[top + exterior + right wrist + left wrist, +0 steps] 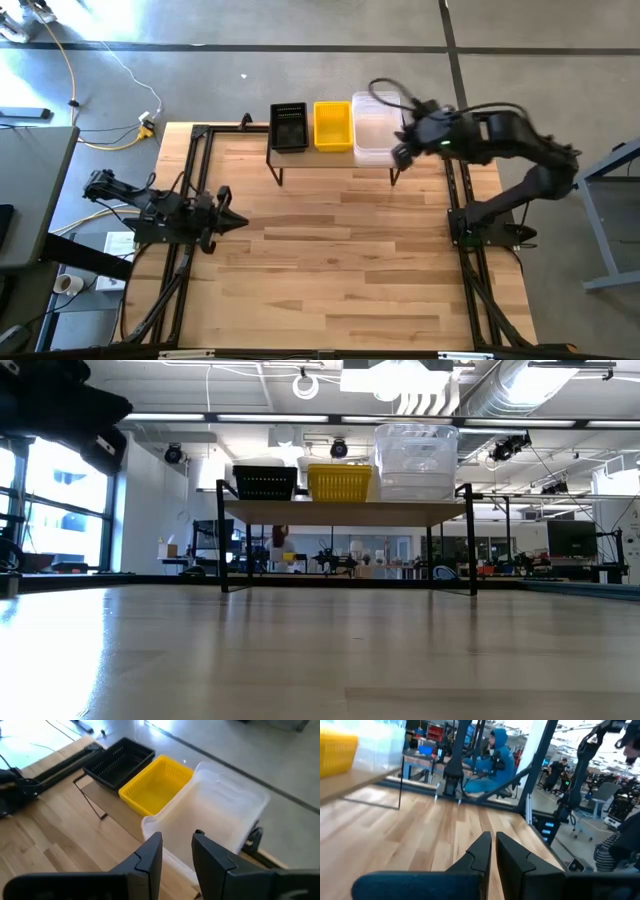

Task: Stack baskets on shelf by color
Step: Return to Home Position

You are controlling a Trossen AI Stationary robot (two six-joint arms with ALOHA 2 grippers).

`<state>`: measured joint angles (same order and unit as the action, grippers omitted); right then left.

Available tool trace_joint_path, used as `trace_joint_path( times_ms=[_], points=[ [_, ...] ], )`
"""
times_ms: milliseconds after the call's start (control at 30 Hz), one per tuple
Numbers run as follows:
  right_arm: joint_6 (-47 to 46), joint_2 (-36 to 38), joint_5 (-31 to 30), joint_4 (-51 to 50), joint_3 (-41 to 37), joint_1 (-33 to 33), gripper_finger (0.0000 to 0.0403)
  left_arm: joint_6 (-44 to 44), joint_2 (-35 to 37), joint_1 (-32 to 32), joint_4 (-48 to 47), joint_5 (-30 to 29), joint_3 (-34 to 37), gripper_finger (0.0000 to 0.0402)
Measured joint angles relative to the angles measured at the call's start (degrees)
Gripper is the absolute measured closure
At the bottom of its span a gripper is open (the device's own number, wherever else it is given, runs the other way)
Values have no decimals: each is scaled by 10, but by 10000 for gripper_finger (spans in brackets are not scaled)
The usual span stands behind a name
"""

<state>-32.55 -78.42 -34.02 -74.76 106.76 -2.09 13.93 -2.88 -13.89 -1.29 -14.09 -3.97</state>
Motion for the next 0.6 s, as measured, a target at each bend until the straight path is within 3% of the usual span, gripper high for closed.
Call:
trace_joint_path(
  times_ms=[300,467,600],
  points=[
    [27,135,-46,-47,-20,25,312,40,-11,0,12,10,24,383],
    [-19,246,-50,-16,-160,58,312,45,-11,0,15,1,24,383],
    [7,337,-32,87,-297,76,312,24,-11,0,15,1,24,383]
  ],
)
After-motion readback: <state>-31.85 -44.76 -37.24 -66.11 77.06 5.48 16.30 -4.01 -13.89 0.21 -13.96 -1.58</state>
